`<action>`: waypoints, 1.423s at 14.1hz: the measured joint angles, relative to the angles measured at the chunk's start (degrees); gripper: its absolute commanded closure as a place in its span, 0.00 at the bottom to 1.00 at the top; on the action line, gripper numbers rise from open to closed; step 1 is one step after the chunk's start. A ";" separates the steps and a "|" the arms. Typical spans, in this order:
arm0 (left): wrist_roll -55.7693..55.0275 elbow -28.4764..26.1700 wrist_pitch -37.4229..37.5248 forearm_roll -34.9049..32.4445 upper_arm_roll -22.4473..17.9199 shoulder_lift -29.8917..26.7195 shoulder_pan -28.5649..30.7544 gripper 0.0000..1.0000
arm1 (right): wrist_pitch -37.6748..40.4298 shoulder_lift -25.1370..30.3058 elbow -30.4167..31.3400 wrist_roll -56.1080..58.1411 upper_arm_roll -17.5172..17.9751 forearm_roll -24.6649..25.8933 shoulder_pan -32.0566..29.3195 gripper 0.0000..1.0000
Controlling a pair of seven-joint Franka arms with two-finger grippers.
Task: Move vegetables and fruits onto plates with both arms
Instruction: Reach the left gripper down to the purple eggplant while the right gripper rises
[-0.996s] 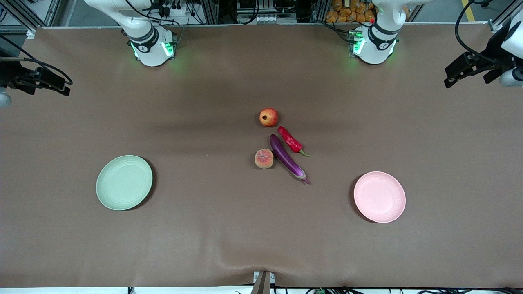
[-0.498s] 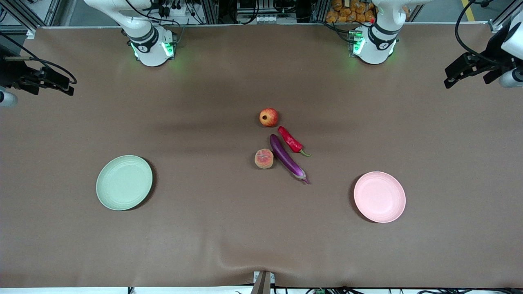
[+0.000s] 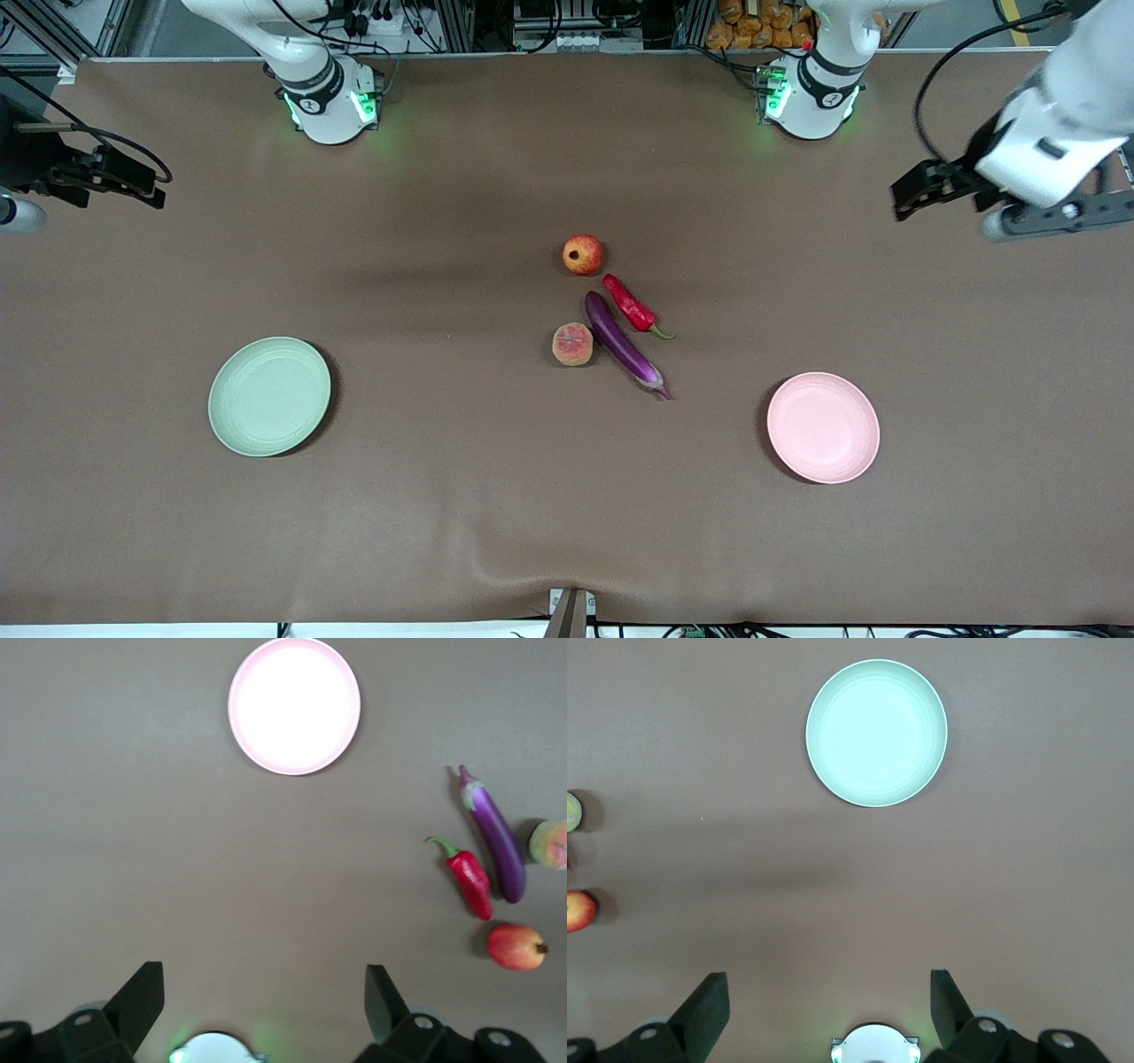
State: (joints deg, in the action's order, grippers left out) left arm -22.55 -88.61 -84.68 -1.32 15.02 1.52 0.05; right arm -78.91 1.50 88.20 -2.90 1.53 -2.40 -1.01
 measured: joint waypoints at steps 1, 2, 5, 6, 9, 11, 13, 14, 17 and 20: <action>-3.70 0.00 -1.12 -0.86 0.63 1.29 -1.66 0.00 | -0.04 -0.24 0.06 0.00 0.04 0.00 0.27 0.00; -7.50 0.01 -2.18 -1.80 0.94 2.48 -3.52 0.00 | -0.19 -0.52 0.07 0.00 0.05 0.00 0.51 0.00; -17.92 0.02 -4.36 -4.49 1.24 6.10 -9.15 0.00 | -1.19 -1.30 0.12 -0.01 0.11 0.00 1.59 0.00; -20.47 0.02 -4.91 -5.46 1.28 7.23 -10.82 0.00 | -1.37 -1.64 0.13 -0.02 0.11 0.00 1.88 0.00; -29.14 0.03 -8.16 -7.11 1.31 10.75 -14.86 0.00 | -1.77 -2.67 0.15 -0.03 0.11 -0.01 2.38 0.00; -34.34 0.04 -11.97 -7.90 1.29 13.64 -16.53 0.00 | -2.29 -3.15 0.15 -0.03 0.11 -0.01 2.48 0.00; -39.16 0.13 -15.51 -9.54 1.27 16.57 -18.11 0.00 | -2.57 -3.62 0.16 -0.03 0.11 -0.01 2.63 0.00; -41.64 0.48 -17.28 -10.36 1.29 18.25 -19.02 0.00 | -2.59 -3.95 0.19 -0.04 0.11 -0.01 2.81 0.00; -48.47 4.64 -20.88 -13.53 1.18 25.07 -22.13 0.00 | -2.99 -5.54 0.27 -0.74 0.13 -0.06 4.62 0.00; -56.75 7.47 -30.04 -15.26 0.77 32.24 -24.73 0.00 | -5.74 -7.46 0.31 -4.25 0.19 -0.06 8.37 0.00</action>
State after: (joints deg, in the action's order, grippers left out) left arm -79.30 -81.14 -114.72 -16.59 15.80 33.77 -24.68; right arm -84.65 -5.96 88.51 -7.15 1.73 -2.46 7.36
